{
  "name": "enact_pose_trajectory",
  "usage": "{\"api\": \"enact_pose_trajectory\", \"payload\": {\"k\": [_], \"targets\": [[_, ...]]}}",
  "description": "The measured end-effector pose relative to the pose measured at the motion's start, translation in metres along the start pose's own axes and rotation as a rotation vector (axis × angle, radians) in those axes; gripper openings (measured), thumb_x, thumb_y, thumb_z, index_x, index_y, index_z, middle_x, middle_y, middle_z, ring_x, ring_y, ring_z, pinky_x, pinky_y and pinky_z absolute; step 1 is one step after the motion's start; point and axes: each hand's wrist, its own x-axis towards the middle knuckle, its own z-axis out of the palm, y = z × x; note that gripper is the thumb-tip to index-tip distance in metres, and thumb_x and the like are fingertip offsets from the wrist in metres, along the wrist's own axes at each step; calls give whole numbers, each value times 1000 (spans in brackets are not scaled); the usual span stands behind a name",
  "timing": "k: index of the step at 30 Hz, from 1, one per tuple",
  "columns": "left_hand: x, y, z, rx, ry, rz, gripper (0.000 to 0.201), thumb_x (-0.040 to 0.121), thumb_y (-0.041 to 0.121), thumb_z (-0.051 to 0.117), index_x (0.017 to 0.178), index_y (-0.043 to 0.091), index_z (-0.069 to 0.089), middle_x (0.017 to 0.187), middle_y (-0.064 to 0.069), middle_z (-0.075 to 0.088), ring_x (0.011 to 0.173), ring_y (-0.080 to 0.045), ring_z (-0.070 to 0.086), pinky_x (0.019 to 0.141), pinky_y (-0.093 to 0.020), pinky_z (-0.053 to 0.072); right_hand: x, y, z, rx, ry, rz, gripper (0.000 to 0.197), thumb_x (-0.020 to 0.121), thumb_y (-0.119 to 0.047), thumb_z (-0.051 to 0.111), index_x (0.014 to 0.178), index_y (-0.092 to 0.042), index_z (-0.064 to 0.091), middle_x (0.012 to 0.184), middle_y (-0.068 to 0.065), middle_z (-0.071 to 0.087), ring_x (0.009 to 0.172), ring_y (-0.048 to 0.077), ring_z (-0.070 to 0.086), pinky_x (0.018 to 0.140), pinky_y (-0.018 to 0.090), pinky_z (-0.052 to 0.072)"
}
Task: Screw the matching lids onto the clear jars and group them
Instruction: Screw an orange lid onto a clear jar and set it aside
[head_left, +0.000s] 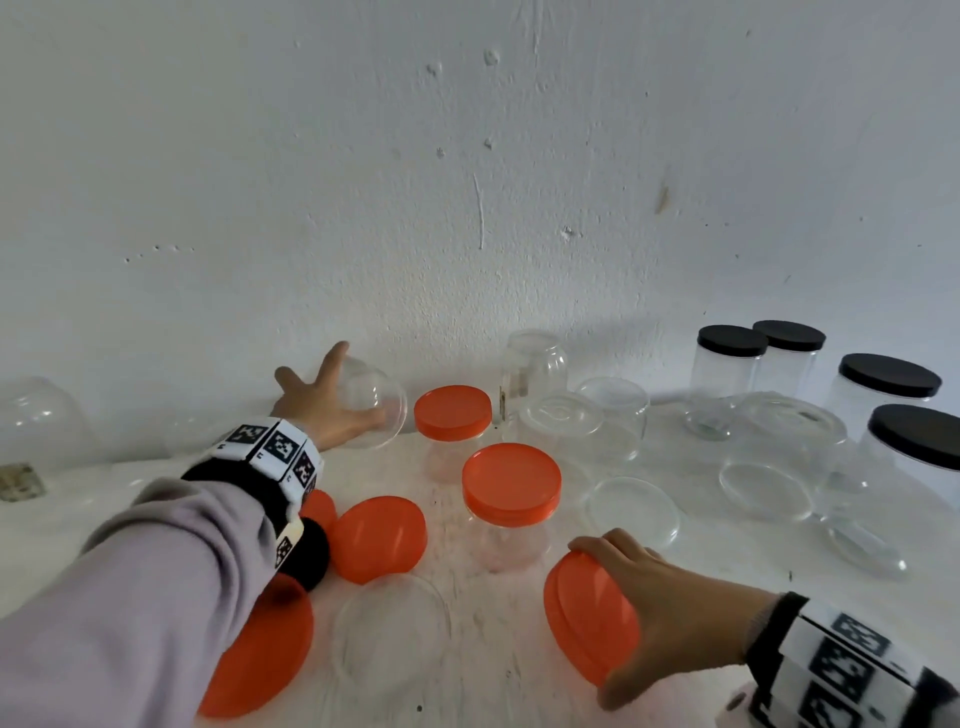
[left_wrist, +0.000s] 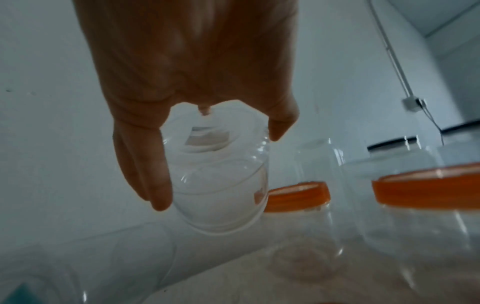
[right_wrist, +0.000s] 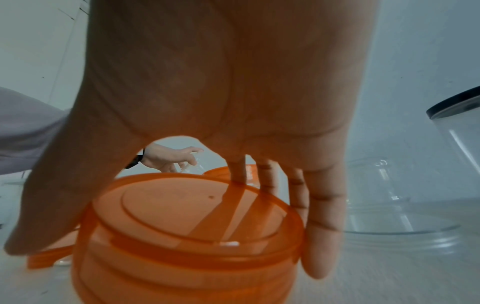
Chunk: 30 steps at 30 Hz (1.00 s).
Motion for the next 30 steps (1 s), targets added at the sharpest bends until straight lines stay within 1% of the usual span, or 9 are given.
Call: {"api": "enact_pose_trajectory", "payload": {"k": [2,6,9,12,14,18,21,26,30], "targets": [[-14,-4,-11,-98,-23,-3,92,70,58,70,141,53,11,132,-13,18,104,-41,53,88,-41,52,-5,-3,0,-8,1,-16,124,53,-64,79,145,-43,-2,128,-23,17,122,8,28,105,35,39],[-47,-8,-21,-305,-79,-53,79,70,53,72,130,52,21,119,-4,21,105,-31,48,65,-39,60,-17,-5,-1,-29,-19,-43,124,55,-65,79,144,-44,-5,127,-25,14,121,7,25,106,36,38],[-79,-4,-24,-451,-58,-110,80,63,61,75,123,49,24,120,-4,25,100,-29,52,55,-38,59,-25,-2,-3,-29,-5,-56,124,55,-65,79,145,-43,-3,129,-23,16,122,9,28,104,39,41],[-113,-2,-18,-557,-35,-126,75,64,57,77,117,47,25,127,-3,29,105,-29,51,67,-45,58,-32,1,-6,-14,33,-67,124,53,-64,79,145,-40,0,133,-20,17,124,12,33,103,39,43],[-134,-1,-11,-638,-59,-94,78,64,54,79,118,43,24,130,-3,36,111,-26,49,75,-41,52,-34,3,-10,13,61,-75,124,53,-64,80,146,-40,2,132,-19,17,121,13,36,100,37,45],[-180,5,8,-843,-157,-67,106,35,53,86,122,28,30,95,-6,64,86,-22,63,66,-30,49,-40,9,-19,68,98,-83,119,55,-61,81,145,-39,7,128,-18,21,115,14,42,93,31,48],[-201,12,23,-940,-256,-73,119,18,47,92,120,29,34,110,-2,54,96,-17,61,71,-30,53,-42,11,-27,83,86,-84,118,58,-59,81,146,-40,5,130,-16,22,115,16,42,93,31,48],[-219,33,49,-682,-354,-28,113,37,48,89,136,30,38,128,4,53,113,-15,55,97,-39,49,-37,6,-39,126,70,-116,113,62,-52,82,146,-40,7,133,-11,25,117,18,40,98,39,47],[-225,48,67,-580,-326,12,99,49,49,89,131,29,38,122,7,47,114,-13,49,97,-32,43,-30,2,-47,120,76,-129,111,64,-49,82,146,-38,9,133,-10,26,119,20,41,99,42,47]]}}
